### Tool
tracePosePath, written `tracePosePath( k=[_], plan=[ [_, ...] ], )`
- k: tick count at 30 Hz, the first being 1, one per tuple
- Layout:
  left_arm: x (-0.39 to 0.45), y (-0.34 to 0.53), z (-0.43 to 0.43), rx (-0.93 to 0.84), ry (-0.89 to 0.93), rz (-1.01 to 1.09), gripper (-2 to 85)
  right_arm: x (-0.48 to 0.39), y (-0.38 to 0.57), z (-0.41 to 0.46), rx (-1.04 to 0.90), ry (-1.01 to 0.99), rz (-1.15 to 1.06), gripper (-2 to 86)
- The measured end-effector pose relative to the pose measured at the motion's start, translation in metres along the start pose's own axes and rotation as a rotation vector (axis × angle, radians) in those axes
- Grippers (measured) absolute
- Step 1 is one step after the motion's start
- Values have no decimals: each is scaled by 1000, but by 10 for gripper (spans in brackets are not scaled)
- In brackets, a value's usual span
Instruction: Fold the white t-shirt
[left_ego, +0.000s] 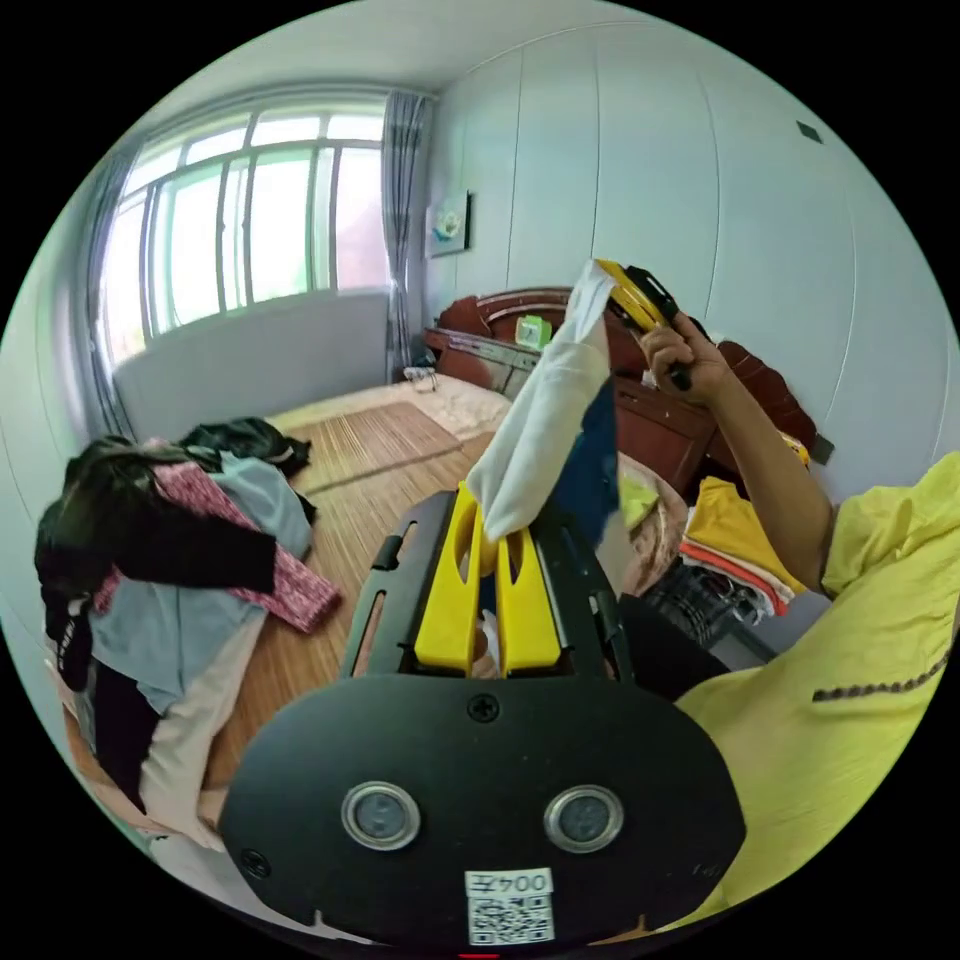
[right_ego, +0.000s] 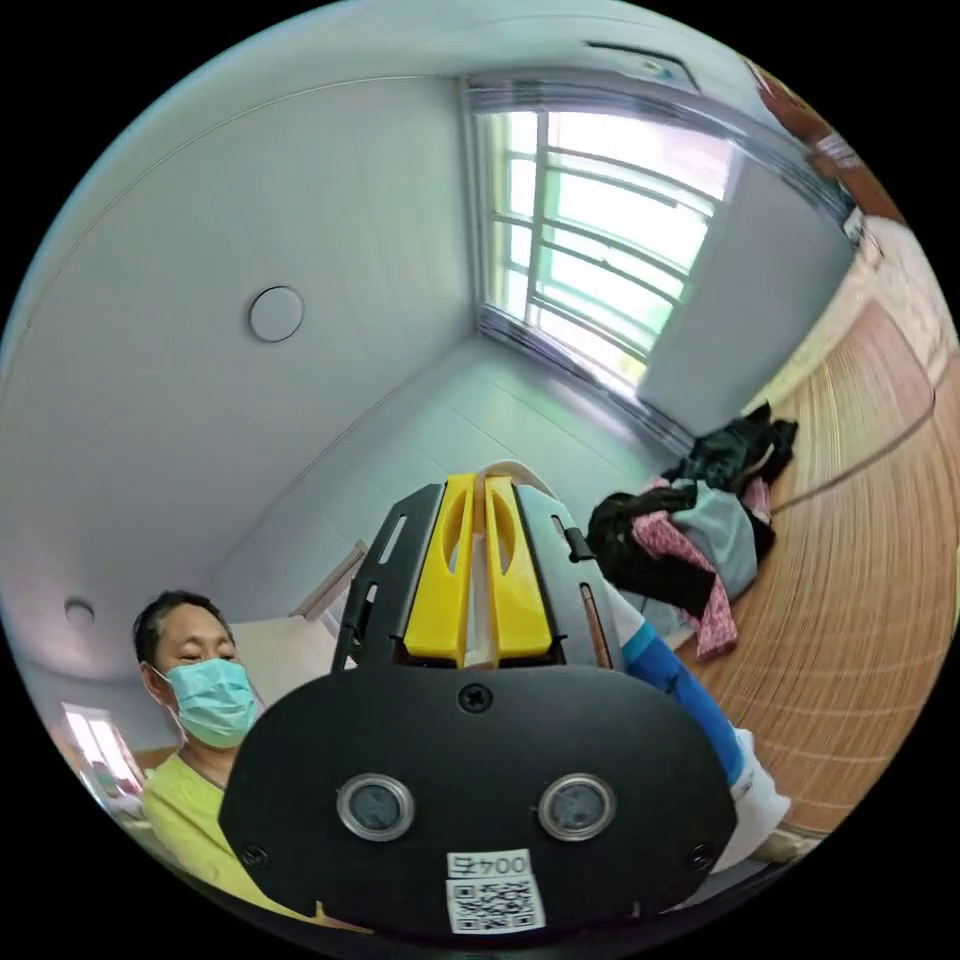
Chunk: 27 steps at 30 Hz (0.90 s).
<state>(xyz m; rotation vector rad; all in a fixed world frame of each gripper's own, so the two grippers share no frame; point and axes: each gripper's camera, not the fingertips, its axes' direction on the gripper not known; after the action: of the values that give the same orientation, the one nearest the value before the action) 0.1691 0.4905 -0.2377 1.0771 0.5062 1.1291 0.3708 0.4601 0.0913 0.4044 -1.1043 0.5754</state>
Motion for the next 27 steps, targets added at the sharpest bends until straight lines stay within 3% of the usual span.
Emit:
tracePosePath(
  k=[5, 11, 18, 23, 27],
  plan=[
    [4, -38, -65, 168, -48, -49, -3, -129, -5, -13, 29, 152, -286, 10],
    [29, -52, -121, 330, -136, -56, -4, -224, 10, -15, 51, 242, -485, 5],
    [50, -42, -175, 517, -160, -89, -4, -300, 39, -3, 61, 385, -681, 3],
    [57, -32, -198, 571, -165, -91, -4, -345, 70, 20, 55, 561, -843, 3],
    [61, -20, -206, 587, -174, -76, -4, -357, 80, 29, 51, 570, -861, 1]
  ],
)
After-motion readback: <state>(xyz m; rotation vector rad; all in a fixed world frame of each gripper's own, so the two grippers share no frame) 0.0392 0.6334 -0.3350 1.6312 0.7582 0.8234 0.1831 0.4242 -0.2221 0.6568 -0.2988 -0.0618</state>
